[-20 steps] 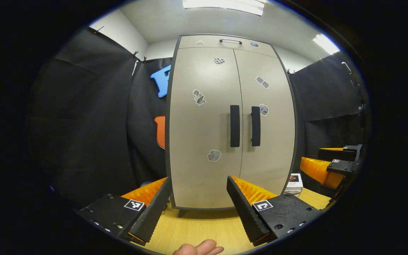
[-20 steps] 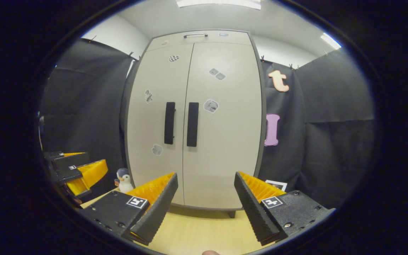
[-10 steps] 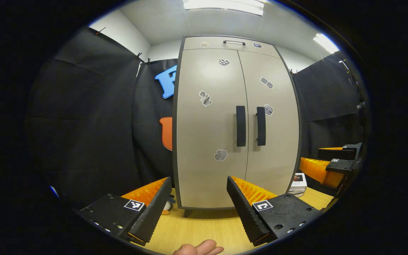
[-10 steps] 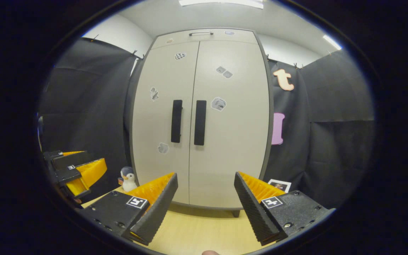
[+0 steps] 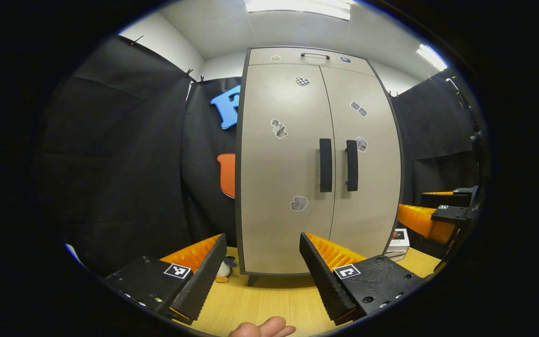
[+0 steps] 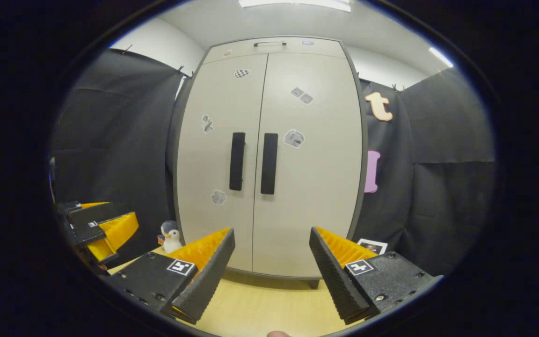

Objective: Grab one shoe with the right hand and put it into the shoe cabinet, grab the other shoe with the left hand and put it into the shoe cabinet; then close the right door with the right hand and the left door with the left hand.

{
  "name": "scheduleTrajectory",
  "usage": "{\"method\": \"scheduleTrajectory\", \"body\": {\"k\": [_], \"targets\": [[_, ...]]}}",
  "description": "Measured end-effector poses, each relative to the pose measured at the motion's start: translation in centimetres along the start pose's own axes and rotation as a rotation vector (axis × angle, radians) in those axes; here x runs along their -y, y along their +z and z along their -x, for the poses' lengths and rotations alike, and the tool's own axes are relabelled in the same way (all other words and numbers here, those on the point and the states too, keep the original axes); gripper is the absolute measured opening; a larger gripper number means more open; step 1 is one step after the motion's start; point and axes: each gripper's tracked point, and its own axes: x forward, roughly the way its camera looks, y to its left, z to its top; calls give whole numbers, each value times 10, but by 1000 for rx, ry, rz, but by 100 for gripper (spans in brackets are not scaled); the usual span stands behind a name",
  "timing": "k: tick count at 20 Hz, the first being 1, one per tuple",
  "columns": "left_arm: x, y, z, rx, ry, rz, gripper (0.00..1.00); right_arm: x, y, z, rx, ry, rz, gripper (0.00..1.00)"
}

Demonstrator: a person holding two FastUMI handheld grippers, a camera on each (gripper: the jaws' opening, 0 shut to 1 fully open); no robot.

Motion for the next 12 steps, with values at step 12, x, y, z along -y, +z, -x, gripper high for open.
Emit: {"method": "scheduleTrajectory", "body": {"k": [12], "targets": [[8,-4,4,-17,-2,2,95,3,-15,1,-56,8,12,100]]}}
